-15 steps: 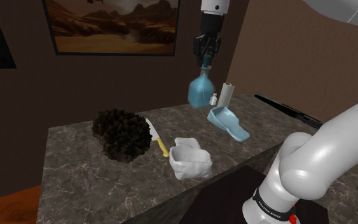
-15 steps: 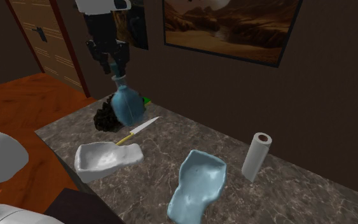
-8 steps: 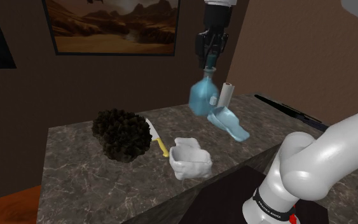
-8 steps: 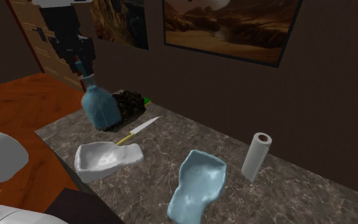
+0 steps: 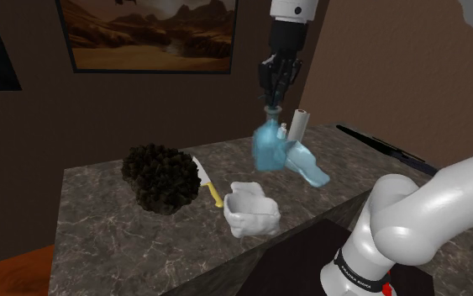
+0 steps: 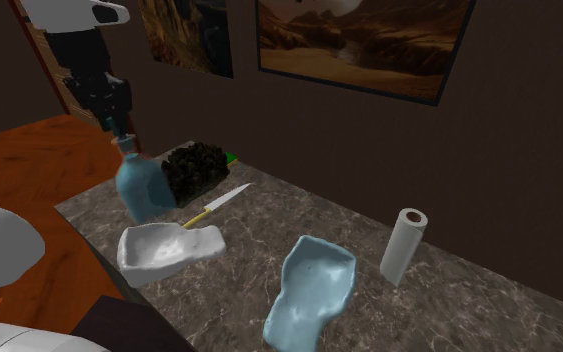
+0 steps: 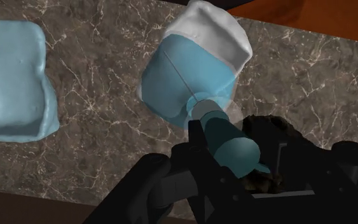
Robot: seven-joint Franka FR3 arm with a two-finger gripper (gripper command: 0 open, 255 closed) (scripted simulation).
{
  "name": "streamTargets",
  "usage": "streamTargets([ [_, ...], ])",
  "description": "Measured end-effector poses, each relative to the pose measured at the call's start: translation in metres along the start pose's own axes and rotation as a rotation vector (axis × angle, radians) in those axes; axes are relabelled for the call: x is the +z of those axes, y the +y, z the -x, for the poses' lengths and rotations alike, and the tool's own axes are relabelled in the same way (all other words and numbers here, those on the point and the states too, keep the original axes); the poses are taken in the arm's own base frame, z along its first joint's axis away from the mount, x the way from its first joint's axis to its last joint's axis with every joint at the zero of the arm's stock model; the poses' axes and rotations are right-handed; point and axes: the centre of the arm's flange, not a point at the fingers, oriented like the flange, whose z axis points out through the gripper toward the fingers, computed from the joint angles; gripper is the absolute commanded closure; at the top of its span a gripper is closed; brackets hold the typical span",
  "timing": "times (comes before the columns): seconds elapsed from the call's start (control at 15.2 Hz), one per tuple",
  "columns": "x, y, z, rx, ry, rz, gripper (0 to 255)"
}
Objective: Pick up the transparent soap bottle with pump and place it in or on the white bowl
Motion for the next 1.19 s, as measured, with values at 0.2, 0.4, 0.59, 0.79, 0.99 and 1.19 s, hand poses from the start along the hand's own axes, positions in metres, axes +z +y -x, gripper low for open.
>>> streamTargets([
  [0.2, 0.016, -0.001, -0.001, 0.000, 0.000, 0.000, 255],
  [0.4, 0.031, -0.001, -0.001, 0.000, 0.000, 0.000, 255],
  [0.59, 0.048, -0.002, -0.001, 0.000, 0.000, 0.000, 255],
  [0.79, 0.064, -0.003, 0.000, 0.000, 0.000, 0.000, 255],
  [0.99, 0.079, -0.003, 0.002, 0.000, 0.000, 0.000, 255],
  [1.19, 0.095, -0.004, 0.002, 0.000, 0.000, 0.000, 255],
])
